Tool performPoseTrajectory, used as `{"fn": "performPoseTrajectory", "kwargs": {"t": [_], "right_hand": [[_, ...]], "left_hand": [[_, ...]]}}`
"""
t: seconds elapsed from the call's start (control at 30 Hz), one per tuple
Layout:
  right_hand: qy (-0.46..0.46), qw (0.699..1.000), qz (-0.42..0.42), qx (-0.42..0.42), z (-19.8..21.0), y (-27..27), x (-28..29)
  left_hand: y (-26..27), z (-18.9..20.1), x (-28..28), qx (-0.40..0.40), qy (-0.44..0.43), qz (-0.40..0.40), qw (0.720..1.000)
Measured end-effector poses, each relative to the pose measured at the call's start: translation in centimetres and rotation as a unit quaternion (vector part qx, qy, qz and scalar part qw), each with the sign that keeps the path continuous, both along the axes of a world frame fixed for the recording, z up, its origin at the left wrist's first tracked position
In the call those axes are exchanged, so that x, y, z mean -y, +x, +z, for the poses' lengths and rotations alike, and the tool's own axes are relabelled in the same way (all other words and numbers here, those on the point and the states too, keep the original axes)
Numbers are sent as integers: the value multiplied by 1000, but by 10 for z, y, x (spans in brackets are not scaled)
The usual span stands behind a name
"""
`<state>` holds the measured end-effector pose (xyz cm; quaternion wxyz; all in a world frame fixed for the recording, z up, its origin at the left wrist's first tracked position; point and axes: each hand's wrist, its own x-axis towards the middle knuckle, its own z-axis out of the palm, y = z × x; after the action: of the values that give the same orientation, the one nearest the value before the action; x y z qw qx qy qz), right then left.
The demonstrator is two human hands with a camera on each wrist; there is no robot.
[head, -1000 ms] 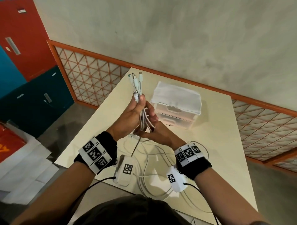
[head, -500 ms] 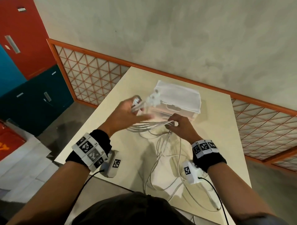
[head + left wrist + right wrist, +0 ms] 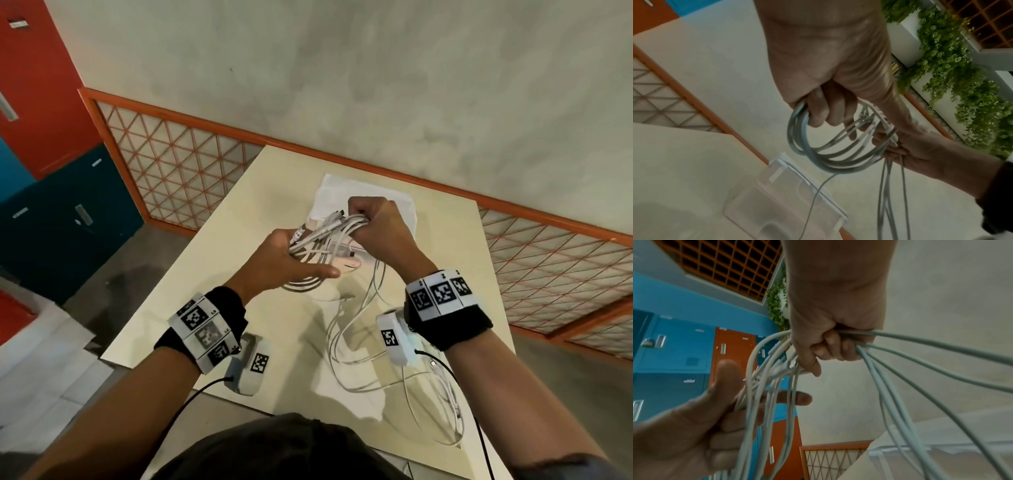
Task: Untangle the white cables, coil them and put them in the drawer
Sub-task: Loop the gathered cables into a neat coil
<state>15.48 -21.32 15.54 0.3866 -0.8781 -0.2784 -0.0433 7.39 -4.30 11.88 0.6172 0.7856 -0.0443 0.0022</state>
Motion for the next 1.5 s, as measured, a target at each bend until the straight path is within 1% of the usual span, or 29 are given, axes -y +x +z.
{"fn": "performPoseTrajectory", "kwargs": {"t": [0.07, 0.17, 0.23, 0.3, 0.33, 0.4, 0.5, 0.57, 0.63, 0.7, 0.73, 0.83, 0.9, 0.97, 1.03, 1.07, 1.1, 1.13, 1.17, 1.2, 1.27, 1.37, 1.4, 1.43, 1.5], "right_hand": [[-16, 1000, -11, 9, -2, 1, -2], [2, 1000, -19, -10, -5, 2, -1], [27, 998, -12, -52, -8, 5, 4], [52, 989, 23, -136, -14, 5, 11], [51, 982, 39, -176, -21, 5, 15], [14, 971, 55, -233, -41, 6, 24], [-50, 957, 36, -282, -77, 8, 43], [-55, 953, 14, -298, -92, 9, 56], [-44, 953, -14, -298, -97, 10, 66], [-16, 957, -56, -283, -93, 12, 70], [-1, 962, -88, -258, -89, 15, 71], [50, 974, -177, -129, -63, 22, 76], [71, 976, -201, -33, -42, 26, 82], [95, 971, -215, 35, -24, 27, 90], [73, 965, -237, 88, -15, 23, 98], [41, 963, -249, 95, -14, 21, 101], [2, 964, -254, 78, -14, 19, 103], [-43, 968, -244, 33, -17, 17, 106], [-98, 970, -219, -31, -21, 13, 108], [-166, 964, -183, -94, -27, 7, 110], [-279, 933, -103, -203, -48, -1, 115], [-373, 869, -45, -321, -89, -13, 121], [-400, 848, -38, -346, -100, -15, 122], [-418, 832, -37, -362, -106, -17, 122], [-437, 815, -58, -376, -105, -18, 119]], "left_hand": [[3, -5, 7, -4, 23, 38, 999], [8, -10, 7, 15, 30, 89, 995], [12, -7, 1, 52, 3, 110, 993], [15, 1, -5, 94, -35, 116, 988], [15, 8, -7, 117, -57, 114, 985], [15, 20, -11, 159, -104, 107, 976], [18, 31, -22, 194, -151, 135, 960], [22, 32, -30, 198, -177, 168, 949], [22, 27, -34, 195, -189, 182, 945], [22, 19, -34, 184, -192, 194, 944], [23, 14, -34, 181, -186, 200, 945], [26, 0, -35, 180, -117, 207, 954], [28, -9, -37, 155, -74, 201, 964], [29, -17, -39, 131, -38, 197, 971], [29, -19, -38, 102, 0, 176, 979], [29, -20, -38, 82, 16, 164, 983], [29, -20, -38, 58, 36, 154, 986], [29, -21, -39, 30, 60, 147, 987], [29, -22, -41, 4, 86, 138, 987], [29, -23, -43, -20, 111, 126, 986], [27, -24, -48, -53, 151, 101, 982], [23, -29, -50, -65, 150, 102, 981], [23, -30, -49, -62, 145, 112, 981], [23, -31, -48, -55, 142, 121, 981], [25, -31, -44, -43, 139, 127, 981]]}}
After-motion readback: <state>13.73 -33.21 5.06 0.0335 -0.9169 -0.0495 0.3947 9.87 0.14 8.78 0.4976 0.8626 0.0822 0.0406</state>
